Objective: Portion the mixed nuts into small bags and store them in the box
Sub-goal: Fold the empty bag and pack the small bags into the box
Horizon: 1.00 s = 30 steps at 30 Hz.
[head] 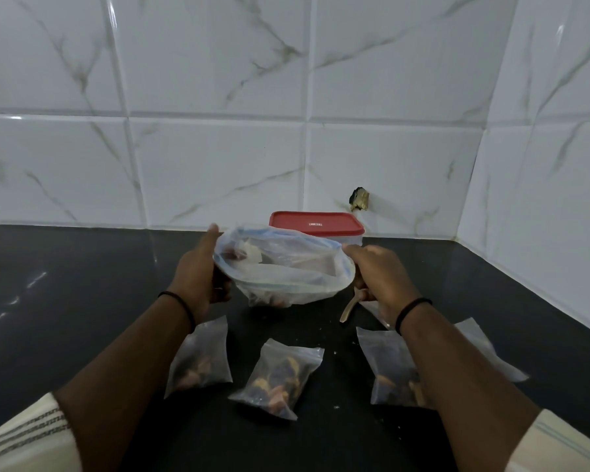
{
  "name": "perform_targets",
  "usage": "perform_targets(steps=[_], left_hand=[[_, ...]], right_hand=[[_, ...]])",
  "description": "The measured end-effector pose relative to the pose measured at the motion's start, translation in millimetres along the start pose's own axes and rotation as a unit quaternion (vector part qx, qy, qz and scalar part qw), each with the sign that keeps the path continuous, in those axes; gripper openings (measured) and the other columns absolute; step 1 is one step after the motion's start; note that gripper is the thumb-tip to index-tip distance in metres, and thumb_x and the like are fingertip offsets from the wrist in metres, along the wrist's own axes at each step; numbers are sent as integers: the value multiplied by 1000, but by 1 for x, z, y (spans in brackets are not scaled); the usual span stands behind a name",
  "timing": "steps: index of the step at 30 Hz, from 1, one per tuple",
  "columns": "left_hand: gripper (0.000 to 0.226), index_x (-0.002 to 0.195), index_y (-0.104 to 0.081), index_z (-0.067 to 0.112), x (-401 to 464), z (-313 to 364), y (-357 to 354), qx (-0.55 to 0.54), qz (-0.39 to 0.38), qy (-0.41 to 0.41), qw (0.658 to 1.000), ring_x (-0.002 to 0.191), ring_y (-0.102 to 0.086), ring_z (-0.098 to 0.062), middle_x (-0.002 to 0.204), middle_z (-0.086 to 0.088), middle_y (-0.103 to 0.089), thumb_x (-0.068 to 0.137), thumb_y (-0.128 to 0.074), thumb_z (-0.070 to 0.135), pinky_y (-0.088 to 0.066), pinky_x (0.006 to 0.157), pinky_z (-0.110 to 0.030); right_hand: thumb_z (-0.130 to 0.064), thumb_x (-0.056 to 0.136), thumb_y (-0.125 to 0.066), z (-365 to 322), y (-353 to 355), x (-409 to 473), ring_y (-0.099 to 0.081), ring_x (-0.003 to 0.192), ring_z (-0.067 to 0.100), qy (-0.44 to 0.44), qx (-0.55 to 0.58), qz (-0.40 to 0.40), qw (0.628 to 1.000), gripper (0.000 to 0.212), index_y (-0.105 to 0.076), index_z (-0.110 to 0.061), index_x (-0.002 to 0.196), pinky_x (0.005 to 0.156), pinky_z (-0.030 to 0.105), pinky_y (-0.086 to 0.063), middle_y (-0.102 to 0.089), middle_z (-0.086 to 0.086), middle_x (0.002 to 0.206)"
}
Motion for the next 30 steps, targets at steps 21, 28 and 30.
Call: perform_targets(steps=[21,28,30], left_hand=[[11,93,-64,6,-3,-1,-16,-2,-148,3,989,77,-63,-24,89,-12,-64,87,-59,13,-52,66,-35],[39,117,-64,-1,-3,-8,-16,-51,-200,62,977,78,-63,-22,91,-13,-64,81,-62,15,-45,86,-42],[30,110,-66,0,-2,-7,-17,-54,-204,46,976,78,-63,-23,91,-13,-65,83,-60,13,-46,85,-43]], right_hand=[[-11,86,-73,-1,-6,-6,-54,55,12,-49,125,-94,986,9,-67,-6,91,50,23,-47,-64,4,70],[-4,88,-63,-5,-5,-5,-55,53,15,-46,137,-80,986,9,-62,-9,80,47,23,-48,-64,7,67],[-4,88,-63,-5,-5,-5,-54,51,13,-40,126,-74,988,10,-62,-9,80,46,22,-48,-63,7,66]])
Point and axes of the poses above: each hand's wrist, its own x-axis towards the middle knuckle, its own y-axis out of the back of the hand, z = x × y, the point moved 5 cm from there along x, towards the middle knuckle
